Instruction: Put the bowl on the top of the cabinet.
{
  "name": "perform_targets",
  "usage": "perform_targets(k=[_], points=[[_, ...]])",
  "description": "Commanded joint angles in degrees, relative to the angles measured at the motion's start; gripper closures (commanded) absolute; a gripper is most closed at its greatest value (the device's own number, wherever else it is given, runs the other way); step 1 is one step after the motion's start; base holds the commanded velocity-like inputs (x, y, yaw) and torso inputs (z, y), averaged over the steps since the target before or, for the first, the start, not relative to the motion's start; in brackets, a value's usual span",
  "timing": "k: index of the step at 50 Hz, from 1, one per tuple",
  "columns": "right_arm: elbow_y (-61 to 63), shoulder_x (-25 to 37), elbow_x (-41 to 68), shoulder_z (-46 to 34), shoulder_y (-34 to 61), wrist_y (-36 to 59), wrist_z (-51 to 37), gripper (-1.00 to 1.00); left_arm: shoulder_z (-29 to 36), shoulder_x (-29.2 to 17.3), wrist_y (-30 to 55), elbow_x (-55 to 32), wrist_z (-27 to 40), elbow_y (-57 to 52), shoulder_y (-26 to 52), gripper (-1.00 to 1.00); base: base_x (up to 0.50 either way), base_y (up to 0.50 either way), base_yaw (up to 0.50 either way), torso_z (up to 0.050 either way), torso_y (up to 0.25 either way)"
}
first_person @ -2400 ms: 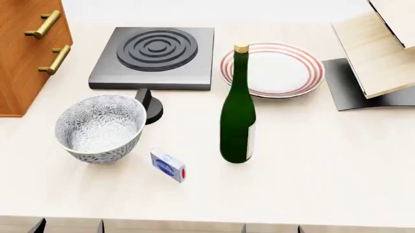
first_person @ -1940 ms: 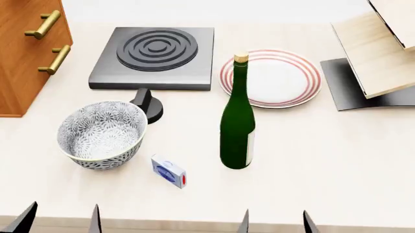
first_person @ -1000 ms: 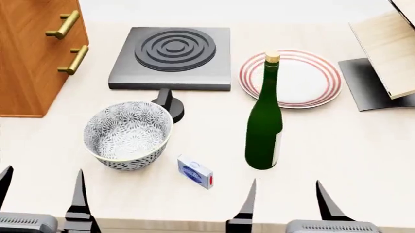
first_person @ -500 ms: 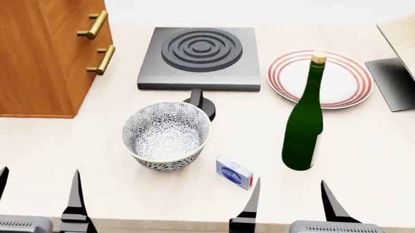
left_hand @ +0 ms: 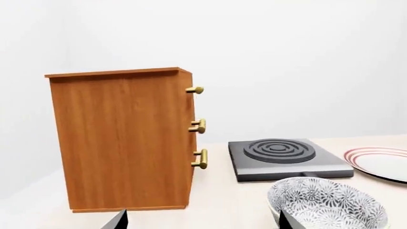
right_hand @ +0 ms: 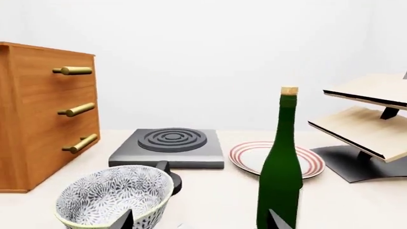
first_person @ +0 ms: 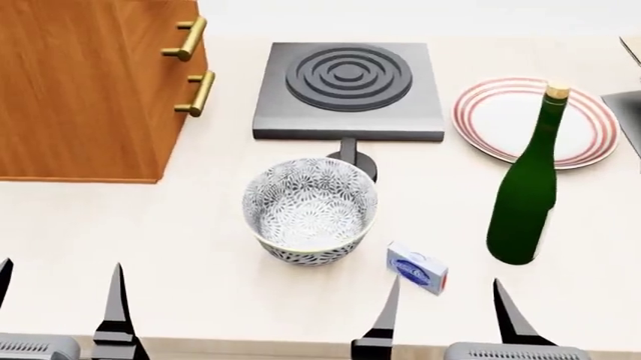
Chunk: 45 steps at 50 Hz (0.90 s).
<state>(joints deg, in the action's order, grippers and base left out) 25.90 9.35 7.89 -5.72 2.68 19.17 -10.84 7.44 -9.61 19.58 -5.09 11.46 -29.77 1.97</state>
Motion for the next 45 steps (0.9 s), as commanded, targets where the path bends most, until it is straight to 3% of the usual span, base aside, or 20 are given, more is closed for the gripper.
perform_targets(k=[1, 45], points=[[-0.21, 0.39, -0.21, -0.96, 0.23, -0.07, -0.61, -1.00, 0.17, -0.49, 0.00, -0.43, 0.52, -0.04, 0.08, -1.00, 0.00, 0.50, 0.00, 0.000, 0.000], [-0.12, 1.88, 2.53, -1.77, -0.08, -1.26, -2.20, -1.00, 0.99, -2.51, -1.24, -2.49, 2.77, 0.28, -0.30, -1.00, 0.00, 0.26, 0.00, 0.000, 0.000]])
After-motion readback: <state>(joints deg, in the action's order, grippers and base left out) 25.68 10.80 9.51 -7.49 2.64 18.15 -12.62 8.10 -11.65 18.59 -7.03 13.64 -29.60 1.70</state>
